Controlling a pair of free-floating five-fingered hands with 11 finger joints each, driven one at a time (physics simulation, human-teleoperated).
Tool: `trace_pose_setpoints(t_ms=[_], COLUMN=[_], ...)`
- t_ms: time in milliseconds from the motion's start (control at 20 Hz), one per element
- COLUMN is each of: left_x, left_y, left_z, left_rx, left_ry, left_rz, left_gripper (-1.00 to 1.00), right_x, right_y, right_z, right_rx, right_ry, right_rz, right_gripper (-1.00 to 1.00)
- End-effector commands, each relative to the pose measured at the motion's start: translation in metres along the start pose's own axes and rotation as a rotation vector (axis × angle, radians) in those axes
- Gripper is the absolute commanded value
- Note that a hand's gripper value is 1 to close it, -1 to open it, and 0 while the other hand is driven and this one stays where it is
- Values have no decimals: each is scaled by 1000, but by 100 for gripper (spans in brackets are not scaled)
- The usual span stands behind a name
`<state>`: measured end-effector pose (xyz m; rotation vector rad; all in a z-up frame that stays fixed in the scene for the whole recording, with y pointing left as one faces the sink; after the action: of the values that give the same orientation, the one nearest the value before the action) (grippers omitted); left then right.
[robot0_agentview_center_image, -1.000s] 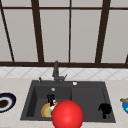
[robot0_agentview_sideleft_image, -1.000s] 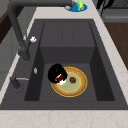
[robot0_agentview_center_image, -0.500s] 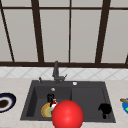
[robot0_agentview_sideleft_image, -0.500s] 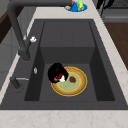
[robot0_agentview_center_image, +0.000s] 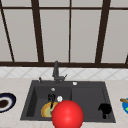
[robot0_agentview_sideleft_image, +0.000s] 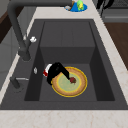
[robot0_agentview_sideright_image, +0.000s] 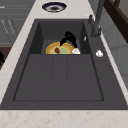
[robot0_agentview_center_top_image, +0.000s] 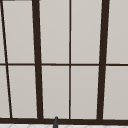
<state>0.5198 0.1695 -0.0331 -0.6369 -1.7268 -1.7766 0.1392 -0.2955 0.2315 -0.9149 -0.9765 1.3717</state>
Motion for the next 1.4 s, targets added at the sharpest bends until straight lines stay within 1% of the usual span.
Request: trace_pose_setpoints(t_ms=[0, 100, 150, 200, 300, 350, 500, 700, 800, 850, 950, 1000, 1150, 1200, 1250, 1300, 1350], left_x=[5, 6, 5, 8, 12, 13, 19, 25, 24, 23, 24, 25, 25, 26, 22, 17, 14], left_y=[-4, -5, -4, -4, 2, 2, 6, 11, 10, 10, 10, 9, 10, 10, 9, 9, 7], left_z=[-8, -13, -19, -26, -36, -38, -50, -66, -69, -68, -66, -67, -71, -73, -73, -73, -75], left_rx=[13, 8, -1, -7, -2, 9, 16, 19, 27, 24, 16, 18, 23, 29, 45, 52, 51], left_ry=[12, 9, 13, 17, 21, 28, 19, 17, 16, 7, 0, -1, 2, 10, 14, 15, 20], left_rz=[-48, -50, -49, -60, -86, -85, -137, -215, -257, -279, -267, -274, -327, -345, -375, -391, -392], left_gripper=[-100, -100, -100, -100, -100, -100, -100, -100, -100, -100, -100, -100, -100, -100, -100, -100, -100], right_x=[0, 0, 0, 0, 0, 0, 0, 0, 0, 0, 0, 0, 0, 0, 0, 0, 0], right_y=[0, 0, 0, 0, 0, 0, 0, 0, 0, 0, 0, 0, 0, 0, 0, 0, 0], right_z=[0, 0, 0, 0, 0, 0, 0, 0, 0, 0, 0, 0, 0, 0, 0, 0, 0], right_rx=[0, 0, 0, 0, 0, 0, 0, 0, 0, 0, 0, 0, 0, 0, 0, 0, 0], right_ry=[0, 0, 0, 0, 0, 0, 0, 0, 0, 0, 0, 0, 0, 0, 0, 0, 0], right_rz=[0, 0, 0, 0, 0, 0, 0, 0, 0, 0, 0, 0, 0, 0, 0, 0, 0], right_gripper=[0, 0, 0, 0, 0, 0, 0, 0, 0, 0, 0, 0, 0, 0, 0, 0, 0])
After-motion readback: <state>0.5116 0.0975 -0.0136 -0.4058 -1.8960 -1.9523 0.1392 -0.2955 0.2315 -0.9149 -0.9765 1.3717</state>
